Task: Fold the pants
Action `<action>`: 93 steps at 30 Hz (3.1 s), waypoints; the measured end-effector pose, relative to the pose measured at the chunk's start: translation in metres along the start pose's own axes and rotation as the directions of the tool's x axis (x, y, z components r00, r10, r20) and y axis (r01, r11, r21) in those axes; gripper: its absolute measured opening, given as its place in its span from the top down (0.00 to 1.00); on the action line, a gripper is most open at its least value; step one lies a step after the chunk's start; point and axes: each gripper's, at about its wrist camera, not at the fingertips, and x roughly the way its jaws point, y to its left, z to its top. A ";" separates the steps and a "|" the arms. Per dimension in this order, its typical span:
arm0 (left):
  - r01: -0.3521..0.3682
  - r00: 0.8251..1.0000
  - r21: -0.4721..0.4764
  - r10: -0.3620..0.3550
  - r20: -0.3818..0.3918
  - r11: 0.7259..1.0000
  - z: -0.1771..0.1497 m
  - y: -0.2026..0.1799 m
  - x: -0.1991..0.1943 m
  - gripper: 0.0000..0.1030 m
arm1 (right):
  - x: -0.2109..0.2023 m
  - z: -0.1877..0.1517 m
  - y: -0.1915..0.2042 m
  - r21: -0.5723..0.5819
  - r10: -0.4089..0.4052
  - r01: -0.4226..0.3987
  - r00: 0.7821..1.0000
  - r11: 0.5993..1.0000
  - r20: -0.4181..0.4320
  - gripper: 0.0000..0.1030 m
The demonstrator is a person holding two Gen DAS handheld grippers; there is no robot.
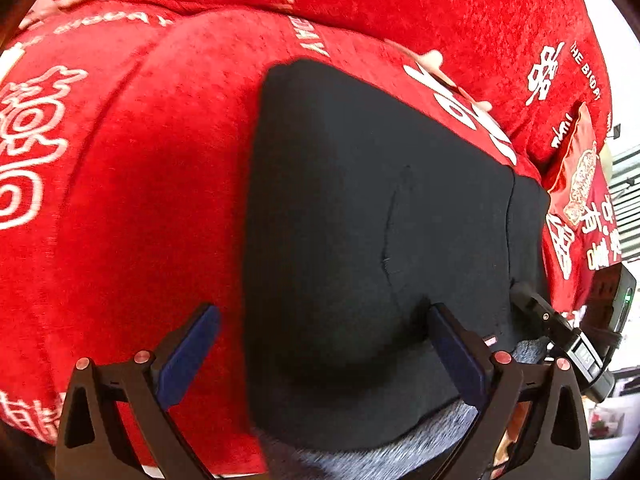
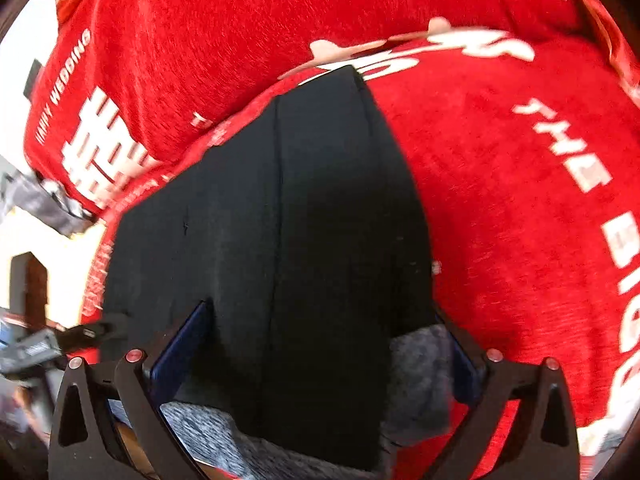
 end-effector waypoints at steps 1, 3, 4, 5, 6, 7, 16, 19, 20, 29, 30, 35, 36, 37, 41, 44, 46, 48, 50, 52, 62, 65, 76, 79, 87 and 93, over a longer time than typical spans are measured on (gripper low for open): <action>-0.004 1.000 0.026 0.004 0.011 1.000 0.001 -0.008 0.001 0.00 | 0.001 0.000 0.001 -0.001 0.004 -0.004 1.000 1.000 0.008 0.00; -0.015 1.000 0.063 0.015 -0.001 0.998 0.002 -0.020 0.007 0.00 | 0.003 -0.002 0.004 -0.018 0.002 -0.002 1.000 1.000 0.014 0.00; -0.045 0.999 0.077 0.044 0.010 0.996 0.002 -0.027 0.009 0.00 | 0.005 -0.003 0.008 -0.031 -0.013 0.014 1.000 0.999 0.011 0.00; -0.051 0.999 0.085 0.051 0.010 0.995 0.003 -0.029 0.010 0.00 | 0.007 -0.003 0.011 -0.044 -0.023 0.023 1.000 0.999 0.007 0.00; -0.050 0.999 0.088 0.050 0.005 0.995 0.005 -0.029 0.010 0.02 | 0.008 -0.004 0.015 -0.063 -0.031 0.031 1.000 0.998 0.002 0.04; -0.040 0.999 0.088 0.040 0.004 0.995 0.006 -0.028 0.009 0.06 | 0.007 -0.003 0.017 -0.074 -0.028 0.028 1.000 0.997 0.001 0.13; -0.031 0.999 0.116 0.027 0.031 0.993 0.007 -0.024 -0.021 0.52 | -0.024 -0.012 0.062 -0.201 -0.053 0.066 0.996 0.977 0.065 0.47; -0.029 0.999 0.119 0.025 0.035 0.992 0.005 -0.022 -0.027 0.54 | -0.034 -0.013 0.079 -0.235 -0.069 0.088 0.994 0.968 0.088 0.48; -0.026 0.999 0.114 0.022 0.033 0.993 0.005 -0.020 -0.028 0.54 | -0.036 -0.012 0.082 -0.236 -0.064 0.084 0.994 0.968 0.090 0.48; -0.045 0.996 0.078 0.040 0.074 0.996 0.009 0.010 -0.071 0.54 | -0.042 -0.011 0.135 -0.283 0.007 0.019 0.996 0.959 0.088 0.49; -0.055 0.995 0.067 0.049 0.082 0.996 0.010 0.020 -0.079 0.54 | -0.039 -0.011 0.144 -0.286 0.021 0.003 0.997 0.958 0.080 0.49; -0.102 0.990 0.028 0.099 0.100 0.994 0.011 0.060 -0.103 0.54 | -0.023 -0.018 0.190 -0.316 0.061 -0.042 0.997 0.948 0.051 0.49; -0.114 0.989 0.019 0.111 0.100 0.993 0.011 0.069 -0.107 0.54 | -0.018 -0.020 0.200 -0.321 0.068 -0.051 0.997 0.946 0.043 0.49; -0.127 0.987 0.009 0.125 0.097 0.992 0.012 0.079 -0.110 0.54 | -0.013 -0.023 0.210 -0.329 0.074 -0.060 0.997 0.943 0.032 0.49; -0.179 0.980 -0.015 0.180 0.087 0.984 0.015 0.111 -0.118 0.54 | 0.015 -0.032 0.238 -0.323 0.087 -0.089 0.996 0.942 -0.021 0.49; -0.189 0.978 -0.030 0.191 0.080 0.981 0.016 0.129 -0.118 0.54 | 0.031 -0.036 0.247 -0.309 0.094 -0.105 0.994 0.945 -0.051 0.49; -0.180 0.980 -0.047 0.183 0.074 0.983 0.018 0.141 -0.116 0.54 | 0.039 -0.038 0.251 -0.310 0.093 -0.107 0.994 0.945 -0.061 0.49; -0.168 0.983 -0.054 0.172 0.067 0.984 0.018 0.149 -0.110 0.54 | 0.051 -0.037 0.248 -0.307 0.085 -0.103 0.994 0.946 -0.074 0.49; -0.153 0.987 -0.075 0.157 0.041 0.985 0.018 0.162 -0.099 0.50 | 0.063 -0.036 0.240 -0.304 0.061 -0.085 0.994 0.949 -0.087 0.46; -0.145 0.988 -0.083 0.149 0.041 0.986 0.014 0.170 -0.089 0.41 | 0.075 -0.036 0.227 -0.283 0.046 -0.074 0.993 0.956 -0.104 0.34; -0.255 0.959 -0.051 0.259 0.111 0.966 0.005 0.162 -0.123 0.23 | 0.034 -0.039 0.215 -0.301 -0.082 0.080 0.997 0.950 0.006 0.17; -0.252 0.954 0.013 0.246 0.174 0.968 -0.005 0.133 -0.137 0.23 | 0.003 -0.051 0.243 -0.419 -0.165 0.219 0.973 0.881 0.162 0.17; -0.274 0.955 0.143 0.252 0.155 0.951 -0.027 0.108 -0.094 0.22 | 0.030 -0.107 0.271 -0.634 -0.162 0.170 0.984 0.754 0.071 0.16; -0.272 0.957 0.152 0.252 0.141 0.950 -0.024 0.107 -0.098 0.22 | 0.032 -0.107 0.266 -0.635 -0.170 0.171 0.983 0.754 0.063 0.14; -0.249 0.955 0.038 0.239 0.176 0.968 0.027 0.121 -0.119 0.22 | 0.014 -0.054 0.279 -0.586 -0.125 0.153 0.988 0.796 0.089 0.14; -0.327 0.938 -0.001 0.324 0.121 0.945 0.062 0.128 -0.095 0.22 | 0.056 -0.017 0.306 -0.623 -0.180 0.186 0.981 0.760 0.074 0.13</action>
